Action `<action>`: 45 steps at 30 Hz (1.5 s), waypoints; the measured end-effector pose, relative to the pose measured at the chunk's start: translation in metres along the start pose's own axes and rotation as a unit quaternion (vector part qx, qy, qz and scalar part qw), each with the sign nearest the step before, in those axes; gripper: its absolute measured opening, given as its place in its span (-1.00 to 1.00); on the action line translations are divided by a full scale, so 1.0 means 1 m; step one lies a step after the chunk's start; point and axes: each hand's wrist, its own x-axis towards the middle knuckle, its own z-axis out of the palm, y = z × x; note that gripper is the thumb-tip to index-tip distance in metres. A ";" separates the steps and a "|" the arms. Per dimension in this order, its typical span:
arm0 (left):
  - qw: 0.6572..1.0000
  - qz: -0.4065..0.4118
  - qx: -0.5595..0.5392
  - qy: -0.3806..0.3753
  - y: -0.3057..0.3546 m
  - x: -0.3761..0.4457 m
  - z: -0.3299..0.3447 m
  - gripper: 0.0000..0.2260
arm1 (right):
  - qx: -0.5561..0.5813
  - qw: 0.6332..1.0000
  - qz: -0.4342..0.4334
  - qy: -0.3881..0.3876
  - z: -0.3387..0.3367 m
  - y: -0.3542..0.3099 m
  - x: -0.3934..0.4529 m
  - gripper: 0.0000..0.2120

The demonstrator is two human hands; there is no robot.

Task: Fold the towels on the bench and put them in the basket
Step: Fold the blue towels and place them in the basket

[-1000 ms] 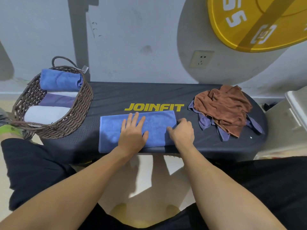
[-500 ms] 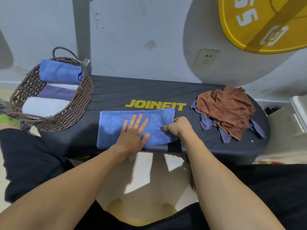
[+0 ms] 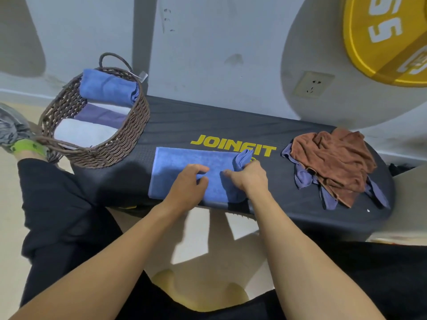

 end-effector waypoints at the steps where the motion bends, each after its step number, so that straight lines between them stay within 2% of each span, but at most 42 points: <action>1: 1.000 0.009 0.006 0.000 0.001 -0.002 -0.002 -0.74 | -0.029 0.999 -0.020 0.020 0.001 0.003 -0.001 -0.50; 4: 0.999 0.037 0.022 -0.003 0.005 -0.005 -0.003 -0.74 | -0.074 0.989 -0.113 0.055 0.001 0.001 -0.002 -0.85; 6: 0.999 -0.019 -0.043 -0.008 0.013 -0.003 -0.003 -0.79 | -0.036 0.984 -0.167 0.055 0.001 -0.008 -0.004 -0.91; 7: 0.991 -0.068 -0.119 -0.011 0.017 -0.001 -0.004 -0.83 | 0.006 0.981 -0.187 0.042 0.003 -0.014 -0.006 -0.90; 9: 0.937 -0.164 -0.308 -0.028 0.026 0.004 -0.010 -0.75 | 0.097 0.973 -0.208 -0.019 0.010 -0.026 -0.017 -0.84; 10: 0.910 -0.189 -0.366 -0.042 0.026 0.005 -0.013 -0.69 | 0.137 0.966 -0.211 -0.065 0.014 -0.030 -0.024 -0.84; 12: 0.896 -0.202 -0.393 -0.045 0.019 0.007 -0.020 -0.65 | 0.184 0.943 -0.214 -0.176 0.023 -0.034 -0.034 -0.89; 14: 0.896 -0.226 -0.383 -0.006 0.008 0.007 -0.025 -0.66 | 0.217 0.905 -0.213 -0.297 0.029 -0.036 -0.042 -0.91; 16: 0.895 -0.241 -0.373 0.047 -0.005 0.009 -0.028 -0.81 | 0.250 0.886 -0.193 -0.339 0.034 -0.037 -0.043 -0.88; 18: 0.907 -0.246 -0.333 0.081 -0.020 0.010 -0.033 -0.91 | 0.276 0.907 -0.161 -0.276 0.038 -0.037 -0.040 -0.83; 19: 0.918 -0.241 -0.301 0.090 -0.027 0.011 -0.035 -0.93 | 0.243 0.932 -0.170 -0.209 0.040 -0.034 -0.036 -0.82; 20: 0.931 -0.233 -0.264 0.092 -0.034 0.012 -0.038 -0.94 | 0.165 0.955 -0.207 -0.131 0.041 -0.031 -0.031 -0.81; 21: 0.945 -0.225 -0.223 0.085 -0.039 0.014 -0.042 -0.93 | 0.063 0.960 -0.262 -0.073 0.041 -0.027 -0.026 -0.77; 22: 0.955 -0.219 -0.184 0.073 -0.044 0.016 -0.045 -0.91 | -0.025 0.948 -0.312 -0.050 0.042 -0.022 -0.024 -0.73; 24: 0.964 -0.218 -0.143 0.045 -0.048 0.018 -0.053 -0.88 | -0.122 0.916 -0.378 -0.062 0.047 -0.015 -0.023 -0.63; 27: 0.973 -0.208 -0.102 0.023 -0.049 0.018 -0.061 -0.84 | -0.145 0.877 -0.455 -0.050 0.059 -0.009 -0.027 -0.58; 30: 0.960 -0.223 -0.167 0.012 -0.048 0.019 -0.068 -0.77 | -0.173 0.854 -0.490 -0.023 0.069 -0.009 -0.029 -0.48; 32: 0.955 -0.233 -0.181 0.037 -0.048 0.022 -0.069 -0.83 | -0.214 0.848 -0.483 -0.036 0.074 -0.007 -0.031 -0.37; 34: 0.961 -0.226 -0.129 0.088 -0.050 0.024 -0.067 -0.99 | -0.256 0.841 -0.471 -0.069 0.083 -0.001 -0.034 -0.32; 36: 0.969 -0.206 -0.084 0.111 -0.050 0.022 -0.059 -0.77 | -0.227 0.847 -0.467 -0.115 0.091 0.004 -0.037 -0.34; 38: 0.973 -0.191 -0.041 0.127 -0.049 0.019 -0.049 -0.63 | -0.120 0.878 -0.437 -0.154 0.091 0.003 -0.039 -0.38; 40: 0.971 -0.182 -0.014 0.151 -0.050 0.018 -0.044 -0.69 | -0.027 0.906 -0.399 -0.139 0.083 0.002 -0.035 -0.43; 42: 0.974 -0.164 0.000 0.153 -0.052 0.021 -0.047 -0.82 | -0.032 0.909 -0.398 -0.117 0.075 0.004 -0.029 -0.41; 45: 0.982 -0.142 0.020 0.120 -0.058 0.026 -0.056 -0.63 | -0.113 0.881 -0.441 -0.127 0.074 0.007 -0.023 -0.36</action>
